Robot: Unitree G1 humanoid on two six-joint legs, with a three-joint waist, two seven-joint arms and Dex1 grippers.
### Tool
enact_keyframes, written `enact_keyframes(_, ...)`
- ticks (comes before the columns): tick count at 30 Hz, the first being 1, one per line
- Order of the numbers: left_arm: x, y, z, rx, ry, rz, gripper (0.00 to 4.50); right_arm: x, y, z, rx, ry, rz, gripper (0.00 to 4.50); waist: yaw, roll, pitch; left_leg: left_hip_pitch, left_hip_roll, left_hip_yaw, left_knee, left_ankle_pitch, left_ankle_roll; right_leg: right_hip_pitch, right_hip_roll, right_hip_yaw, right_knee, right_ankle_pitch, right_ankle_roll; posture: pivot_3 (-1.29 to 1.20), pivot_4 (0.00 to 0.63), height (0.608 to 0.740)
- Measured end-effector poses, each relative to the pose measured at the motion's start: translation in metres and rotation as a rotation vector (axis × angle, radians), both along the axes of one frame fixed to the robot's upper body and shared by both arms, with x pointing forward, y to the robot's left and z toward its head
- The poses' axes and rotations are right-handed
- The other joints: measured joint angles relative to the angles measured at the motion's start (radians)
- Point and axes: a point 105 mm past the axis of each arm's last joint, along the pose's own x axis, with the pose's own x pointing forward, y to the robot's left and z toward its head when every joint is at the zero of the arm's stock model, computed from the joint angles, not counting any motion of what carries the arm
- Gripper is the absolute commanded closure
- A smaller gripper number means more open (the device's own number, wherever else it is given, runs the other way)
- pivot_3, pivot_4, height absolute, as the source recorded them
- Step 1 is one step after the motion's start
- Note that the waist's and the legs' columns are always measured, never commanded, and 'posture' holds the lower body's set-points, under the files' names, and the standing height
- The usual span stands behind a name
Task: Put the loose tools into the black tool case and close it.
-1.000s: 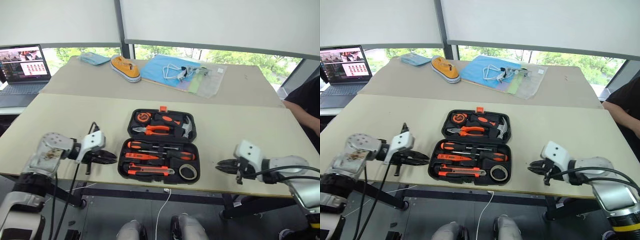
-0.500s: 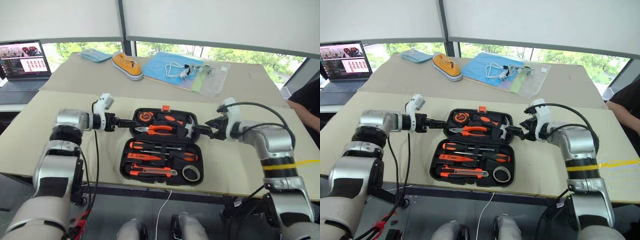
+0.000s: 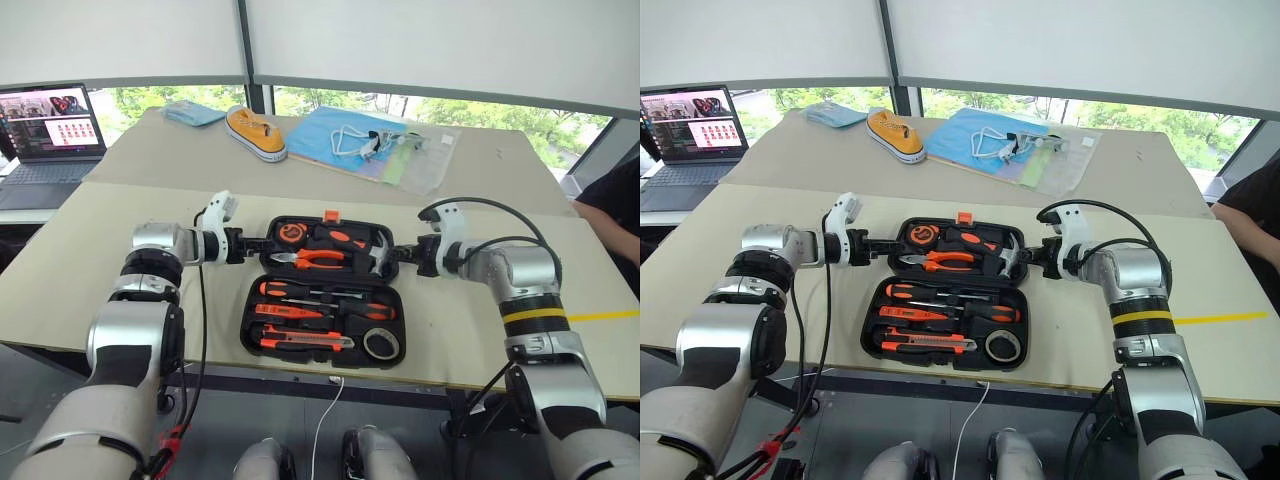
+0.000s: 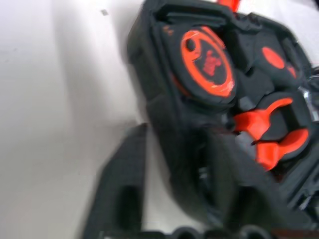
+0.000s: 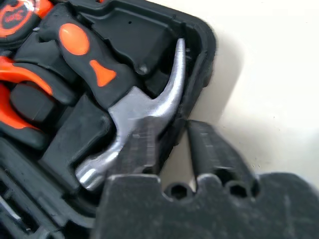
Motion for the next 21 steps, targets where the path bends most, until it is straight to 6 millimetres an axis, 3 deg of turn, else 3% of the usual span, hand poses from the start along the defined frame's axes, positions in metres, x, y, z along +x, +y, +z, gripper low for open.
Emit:
enact_keyframes(1, 0.0, 0.0, 0.002, -0.002, -0.004, 0.0, 4.43, 0.0, 0.0, 0.0, -0.001, 0.001, -0.001, 4.5, 0.001, 0.0, 0.0, 0.001, 0.0, 0.0, 0.0, 0.0, 0.0, 0.0, -0.001, 0.0, 0.001, 0.0, 0.0, 0.0, 0.15, 0.718)
enact_keyframes(2, 0.001, 0.0, 0.002, 0.0, -0.004, 0.001, 4.48, 0.0, 0.0, 0.0, -0.001, 0.0, -0.003, 4.5, 0.002, 0.0, 0.0, 0.001, -0.001, 0.0, 0.0, 0.0, -0.001, 0.0, -0.001, 0.0, 0.001, 0.0, 0.0, 0.0, 0.15, 0.718)
enact_keyframes(14, 0.002, 0.0, 0.008, -0.005, -0.081, -0.023, 4.48, 0.0, 0.001, 0.007, -0.034, -0.09, 0.005, 4.5, 0.002, 0.0, 0.0, -0.001, -0.002, 0.0, 0.001, 0.001, -0.001, -0.002, -0.003, 0.001, 0.003, 0.0, -0.001, 0.0, 0.15, 0.718)
enact_keyframes(21, 0.016, -0.005, 0.055, -0.043, -0.424, -0.012, 4.48, 0.01, -0.002, 0.053, -0.095, -0.401, -0.037, 4.5, 0.0, 0.0, 0.001, -0.016, -0.004, 0.001, 0.001, 0.003, -0.002, -0.02, -0.003, 0.0, 0.009, 0.004, -0.007, 0.0, 0.15, 0.718)
